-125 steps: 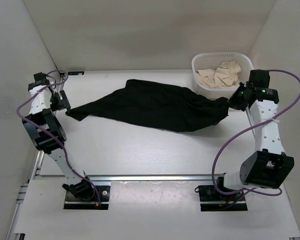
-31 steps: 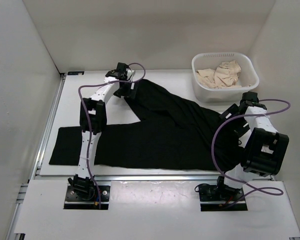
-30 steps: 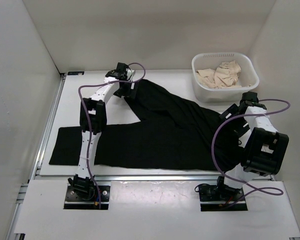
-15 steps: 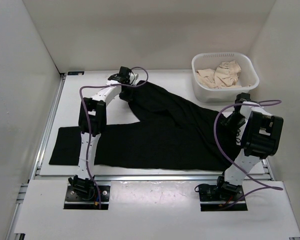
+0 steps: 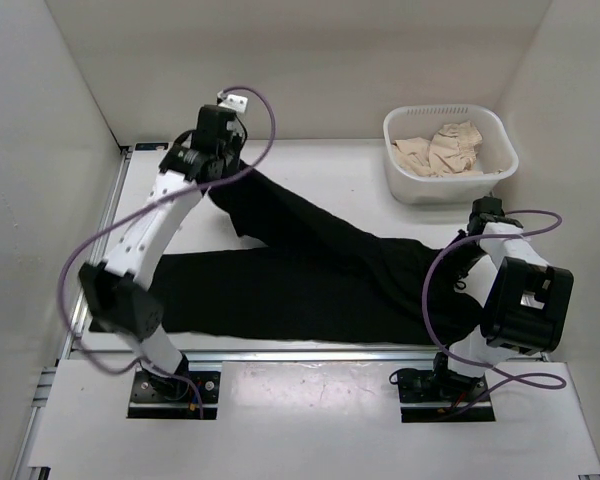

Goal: Fold and stack the trousers
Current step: Flatten the trousers out

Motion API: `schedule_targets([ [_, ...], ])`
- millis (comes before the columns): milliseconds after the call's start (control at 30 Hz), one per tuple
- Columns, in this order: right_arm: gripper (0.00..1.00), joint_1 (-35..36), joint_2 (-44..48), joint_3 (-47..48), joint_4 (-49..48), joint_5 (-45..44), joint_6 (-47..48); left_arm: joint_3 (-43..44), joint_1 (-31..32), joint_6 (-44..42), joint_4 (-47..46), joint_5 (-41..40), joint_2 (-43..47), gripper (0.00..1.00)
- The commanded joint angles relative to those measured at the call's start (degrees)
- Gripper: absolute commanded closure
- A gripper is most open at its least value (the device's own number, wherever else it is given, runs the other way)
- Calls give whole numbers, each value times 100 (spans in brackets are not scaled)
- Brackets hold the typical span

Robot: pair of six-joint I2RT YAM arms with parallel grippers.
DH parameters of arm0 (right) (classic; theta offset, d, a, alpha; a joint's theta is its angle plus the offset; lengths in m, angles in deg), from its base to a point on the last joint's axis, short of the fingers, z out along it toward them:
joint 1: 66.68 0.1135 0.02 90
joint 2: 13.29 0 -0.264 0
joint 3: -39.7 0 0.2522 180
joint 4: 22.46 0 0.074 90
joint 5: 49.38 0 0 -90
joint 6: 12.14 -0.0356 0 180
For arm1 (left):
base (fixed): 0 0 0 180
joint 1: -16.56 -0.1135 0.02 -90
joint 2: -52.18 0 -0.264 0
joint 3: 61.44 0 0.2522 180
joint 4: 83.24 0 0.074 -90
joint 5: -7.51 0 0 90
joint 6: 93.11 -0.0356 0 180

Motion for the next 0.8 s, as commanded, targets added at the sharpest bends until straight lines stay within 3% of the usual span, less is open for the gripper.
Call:
schedule_targets([
  [0, 100, -54, 158, -165, 188, -146, 362, -1046, 684, -47, 12, -537, 811, 86],
  [67, 100, -54, 106, -166, 189, -251, 414, -1603, 1115, -47, 625, -28, 900, 74],
  [133, 100, -54, 53, -166, 294, -365, 415, -2219, 1756, -47, 1379, 1035, 900, 57],
  [167, 100, -54, 53, -166, 294, -453, 415, -2342, 1941, -47, 1601, 1404, 752, 41],
  [200, 100, -54, 0, -166, 294, -619, 415, -2422, 2213, -47, 1768, 1921, 664, 19],
  [267, 100, -54, 0, -113, 347, -690, 415, -2284, 2295, -47, 1989, 2023, 418, 11],
  [300, 100, -54, -61, -113, 347, -691, 415, -2117, 2295, -47, 1990, 2023, 417, 0],
  [367, 100, -54, -62, -61, 426, -814, 415, -1459, 2067, -47, 1990, 1970, 417, 0],
  [433, 100, -106, -62, 10, 557, -963, 415, -720, 1401, -47, 1745, 1909, 478, 0],
  [500, 92, -107, 18, 62, 637, -1165, 415, -429, 456, -47, 1499, 1838, 478, 0],
  [567, 72, -107, 201, 186, 751, -1227, 484, -445, -137, -47, 1339, 1785, 417, 0],
  [600, 49, -107, 263, 247, 821, -1297, 537, -524, -340, -47, 1339, 1629, 208, 0],
  [700, 26, -107, 500, 651, 980, -1473, 538, -1155, -816, -47, 1339, 1425, -188, 0],
  [767, 21, -107, 623, 888, 980, -1473, 538, -1507, -869, -47, 1339, 1887, -356, 0],
])
